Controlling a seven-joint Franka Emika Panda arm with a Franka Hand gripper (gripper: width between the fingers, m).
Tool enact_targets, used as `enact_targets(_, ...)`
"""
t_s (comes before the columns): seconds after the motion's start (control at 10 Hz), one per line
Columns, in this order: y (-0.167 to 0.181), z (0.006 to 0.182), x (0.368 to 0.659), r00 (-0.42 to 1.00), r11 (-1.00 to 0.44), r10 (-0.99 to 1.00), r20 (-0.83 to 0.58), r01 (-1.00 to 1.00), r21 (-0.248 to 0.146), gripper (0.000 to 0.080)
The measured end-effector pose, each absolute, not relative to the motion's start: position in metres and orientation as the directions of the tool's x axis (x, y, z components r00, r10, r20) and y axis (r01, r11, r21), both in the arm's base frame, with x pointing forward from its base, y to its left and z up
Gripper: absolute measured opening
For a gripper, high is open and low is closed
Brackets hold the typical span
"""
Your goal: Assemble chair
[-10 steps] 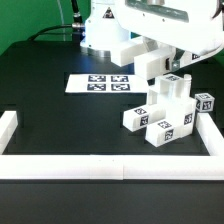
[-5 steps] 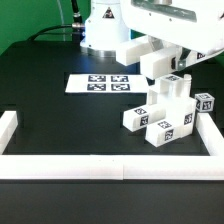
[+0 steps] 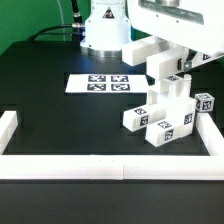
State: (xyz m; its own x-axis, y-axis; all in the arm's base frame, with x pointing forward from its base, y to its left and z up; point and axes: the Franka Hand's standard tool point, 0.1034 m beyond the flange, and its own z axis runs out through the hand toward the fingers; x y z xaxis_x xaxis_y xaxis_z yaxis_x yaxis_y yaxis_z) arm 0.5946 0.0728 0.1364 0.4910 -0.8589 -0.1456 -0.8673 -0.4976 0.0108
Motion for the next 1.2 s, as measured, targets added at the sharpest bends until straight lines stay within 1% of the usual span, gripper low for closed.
enact_targets(0.6,0.073,0.133,0.594,0.491,-0.498,-0.859,-0.148,-0.867,0.015,0.0289)
enact_targets(1.2,0.080,0.124,0.590,0.496,-0.505,-0.855,-0.151,-0.863,0.028,0.0289)
